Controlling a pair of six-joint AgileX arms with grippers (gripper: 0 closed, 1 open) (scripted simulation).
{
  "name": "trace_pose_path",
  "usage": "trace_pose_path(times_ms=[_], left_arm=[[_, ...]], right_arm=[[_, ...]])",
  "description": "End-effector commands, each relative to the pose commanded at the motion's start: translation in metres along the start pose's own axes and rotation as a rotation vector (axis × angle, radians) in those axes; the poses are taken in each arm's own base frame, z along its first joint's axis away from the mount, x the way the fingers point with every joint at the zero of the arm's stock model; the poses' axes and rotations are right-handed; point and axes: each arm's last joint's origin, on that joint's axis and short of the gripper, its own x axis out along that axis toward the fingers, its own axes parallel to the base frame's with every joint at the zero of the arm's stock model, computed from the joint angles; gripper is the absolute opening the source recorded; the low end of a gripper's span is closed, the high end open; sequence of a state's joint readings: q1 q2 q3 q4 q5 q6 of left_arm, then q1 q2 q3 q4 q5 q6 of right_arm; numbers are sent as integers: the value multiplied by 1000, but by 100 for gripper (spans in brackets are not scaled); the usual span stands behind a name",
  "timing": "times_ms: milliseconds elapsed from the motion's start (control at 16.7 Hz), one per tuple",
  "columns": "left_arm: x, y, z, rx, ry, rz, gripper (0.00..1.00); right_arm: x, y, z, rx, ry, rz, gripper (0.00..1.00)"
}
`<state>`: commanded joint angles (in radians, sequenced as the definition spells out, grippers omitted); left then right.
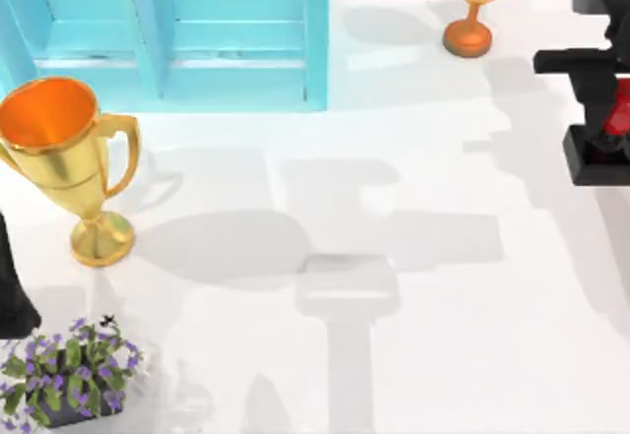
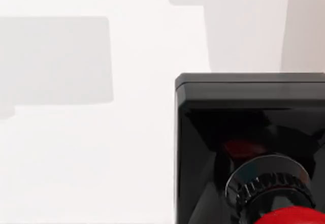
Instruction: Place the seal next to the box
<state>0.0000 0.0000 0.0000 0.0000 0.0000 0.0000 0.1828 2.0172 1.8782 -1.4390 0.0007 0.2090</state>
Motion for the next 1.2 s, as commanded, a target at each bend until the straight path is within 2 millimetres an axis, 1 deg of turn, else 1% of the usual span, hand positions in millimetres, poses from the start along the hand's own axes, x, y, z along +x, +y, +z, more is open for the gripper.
trace_pose_path(times_ms=[120,180,300,540,600,720,900,960,1080,1200], left_arm=[[0,0,0,0,0,0,100],[0,0,0,0,0,0,100],[0,0,0,0,0,0,100],[0,0,0,0,0,0,100],[0,0,0,0,0,0,100],[0,0,0,0,0,0,100],[0,0,0,0,0,0,100],[0,0,0,0,0,0,100],[0,0,0,0,0,0,100],[0,0,0,0,0,0,100]], right_arm=[[-16,-29,-5,-5,4,0,0],[-22,-37,-7,-7,1,0,0],[-27,-42,-10,-9,-2,1,0],[-25,-41,-9,-11,1,-1,0],[-23,-41,-9,-11,-3,-1,0],[-11,-41,-8,-10,-9,1,0],[20,-41,-9,-10,1,0,0],[28,-42,-9,-10,-1,0,0],[37,-42,-10,-10,-2,1,0],[38,-42,-10,-9,-2,1,0]])
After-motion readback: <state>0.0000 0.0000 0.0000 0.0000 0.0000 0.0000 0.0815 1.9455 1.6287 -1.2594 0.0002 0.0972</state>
